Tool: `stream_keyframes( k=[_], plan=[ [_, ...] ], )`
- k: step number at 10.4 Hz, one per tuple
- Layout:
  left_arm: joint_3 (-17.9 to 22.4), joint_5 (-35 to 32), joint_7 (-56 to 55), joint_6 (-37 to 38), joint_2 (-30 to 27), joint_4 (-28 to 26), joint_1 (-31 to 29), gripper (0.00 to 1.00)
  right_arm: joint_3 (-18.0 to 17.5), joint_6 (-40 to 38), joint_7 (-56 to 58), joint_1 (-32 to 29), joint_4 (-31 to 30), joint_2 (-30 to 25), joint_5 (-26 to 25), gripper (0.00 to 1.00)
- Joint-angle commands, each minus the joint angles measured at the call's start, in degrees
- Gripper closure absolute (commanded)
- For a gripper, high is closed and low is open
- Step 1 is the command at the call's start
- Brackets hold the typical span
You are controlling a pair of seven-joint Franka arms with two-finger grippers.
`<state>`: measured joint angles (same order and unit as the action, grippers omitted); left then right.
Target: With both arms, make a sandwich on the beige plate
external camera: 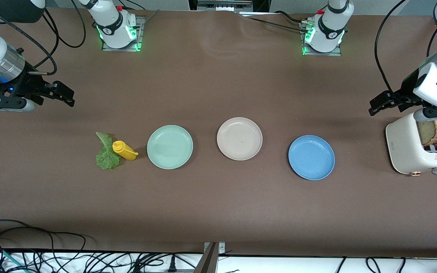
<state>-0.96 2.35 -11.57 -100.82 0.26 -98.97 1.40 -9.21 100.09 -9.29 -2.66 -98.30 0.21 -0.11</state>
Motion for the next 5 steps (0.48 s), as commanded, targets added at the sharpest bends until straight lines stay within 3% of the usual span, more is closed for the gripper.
stream_keyframes(
  k=[1, 5],
  plan=[
    [-0.36, 0.47, 2.07, 1.42, -0.53, 0.62, 0.17, 0.00, 0.16, -0.95, 1.11, -0.24, 1.18, 0.41, 0.90, 0.00],
    [-0.45, 0.46, 2.08, 2.82, -0.53, 1.32, 0.27, 0.00, 0.68, -0.51, 1.11, -0.59, 1.26, 0.67, 0.90, 0.00]
  ],
)
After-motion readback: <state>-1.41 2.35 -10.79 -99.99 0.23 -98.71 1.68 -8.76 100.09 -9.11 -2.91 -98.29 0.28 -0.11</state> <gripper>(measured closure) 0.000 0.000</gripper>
